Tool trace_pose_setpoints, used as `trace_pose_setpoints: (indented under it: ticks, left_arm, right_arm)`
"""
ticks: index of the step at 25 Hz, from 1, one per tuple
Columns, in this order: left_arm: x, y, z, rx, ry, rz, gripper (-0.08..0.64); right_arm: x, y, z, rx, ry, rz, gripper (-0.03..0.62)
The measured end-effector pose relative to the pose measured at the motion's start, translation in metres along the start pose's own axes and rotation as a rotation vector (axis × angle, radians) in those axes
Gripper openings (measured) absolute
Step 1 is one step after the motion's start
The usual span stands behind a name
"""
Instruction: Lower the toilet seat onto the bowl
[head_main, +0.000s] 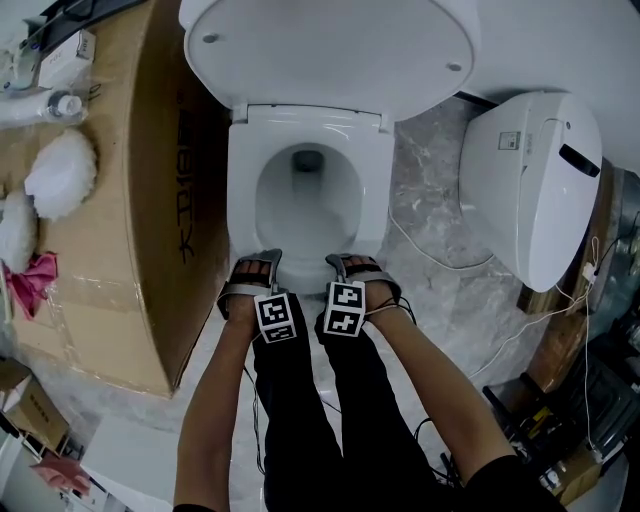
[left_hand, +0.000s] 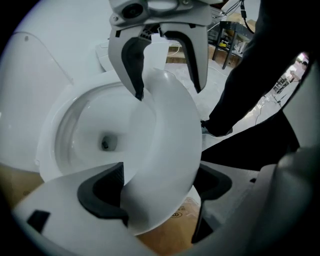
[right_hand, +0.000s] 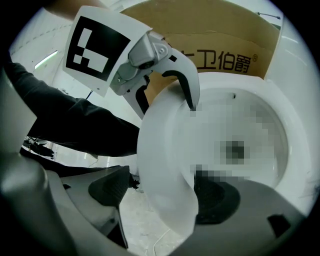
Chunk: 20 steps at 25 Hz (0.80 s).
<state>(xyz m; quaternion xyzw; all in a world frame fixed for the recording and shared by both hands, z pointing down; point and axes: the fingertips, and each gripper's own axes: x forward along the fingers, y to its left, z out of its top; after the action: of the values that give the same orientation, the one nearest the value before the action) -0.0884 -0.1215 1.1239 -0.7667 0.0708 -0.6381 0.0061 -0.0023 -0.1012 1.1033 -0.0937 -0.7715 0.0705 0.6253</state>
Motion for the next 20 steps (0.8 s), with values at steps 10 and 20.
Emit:
trace_pose_setpoints:
  ticks: [10, 20]
  left_arm:
    - [-0.018, -0.006, 0.01, -0.233, -0.052, 0.007, 0.41]
    - [-0.155, 0.052, 0.031, -0.546, -0.225, 0.113, 0.405]
  right_arm:
    - [-0.024, 0.006, 0.008, 0.017, -0.035, -0.028, 0.385]
    - [-0.169, -0.02, 0.049, 0.36, -0.285, -0.161, 0.381]
